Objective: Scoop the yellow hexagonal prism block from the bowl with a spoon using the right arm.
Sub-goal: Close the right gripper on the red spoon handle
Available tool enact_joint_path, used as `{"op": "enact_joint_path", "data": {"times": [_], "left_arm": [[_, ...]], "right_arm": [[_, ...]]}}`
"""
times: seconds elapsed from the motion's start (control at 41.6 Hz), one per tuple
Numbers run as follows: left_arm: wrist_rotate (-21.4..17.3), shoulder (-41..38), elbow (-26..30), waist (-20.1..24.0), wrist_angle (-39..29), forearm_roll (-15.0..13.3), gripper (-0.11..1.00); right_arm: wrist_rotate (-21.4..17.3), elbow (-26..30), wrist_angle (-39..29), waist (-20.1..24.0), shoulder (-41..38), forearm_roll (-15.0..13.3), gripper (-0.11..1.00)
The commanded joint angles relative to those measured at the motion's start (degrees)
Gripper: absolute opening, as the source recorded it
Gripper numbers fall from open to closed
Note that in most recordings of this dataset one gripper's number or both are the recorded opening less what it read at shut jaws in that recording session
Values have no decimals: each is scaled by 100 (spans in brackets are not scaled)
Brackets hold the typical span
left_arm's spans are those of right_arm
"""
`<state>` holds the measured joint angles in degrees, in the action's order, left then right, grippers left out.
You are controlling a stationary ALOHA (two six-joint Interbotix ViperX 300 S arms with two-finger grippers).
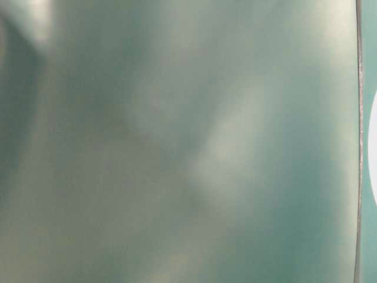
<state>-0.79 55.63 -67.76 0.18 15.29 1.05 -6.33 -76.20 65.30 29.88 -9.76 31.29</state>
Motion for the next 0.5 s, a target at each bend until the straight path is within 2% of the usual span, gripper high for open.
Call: {"op": "enact_joint_path", "data": {"times": [0.0, 0.481], "left_arm": [[-9, -53, 114, 0, 9, 9, 0], [-9, -44, 123, 0, -62, 9, 0]], "right_arm": [[44, 26, -9, -9, 62, -18, 47], [387, 88, -9, -9, 62, -26, 47]]}}
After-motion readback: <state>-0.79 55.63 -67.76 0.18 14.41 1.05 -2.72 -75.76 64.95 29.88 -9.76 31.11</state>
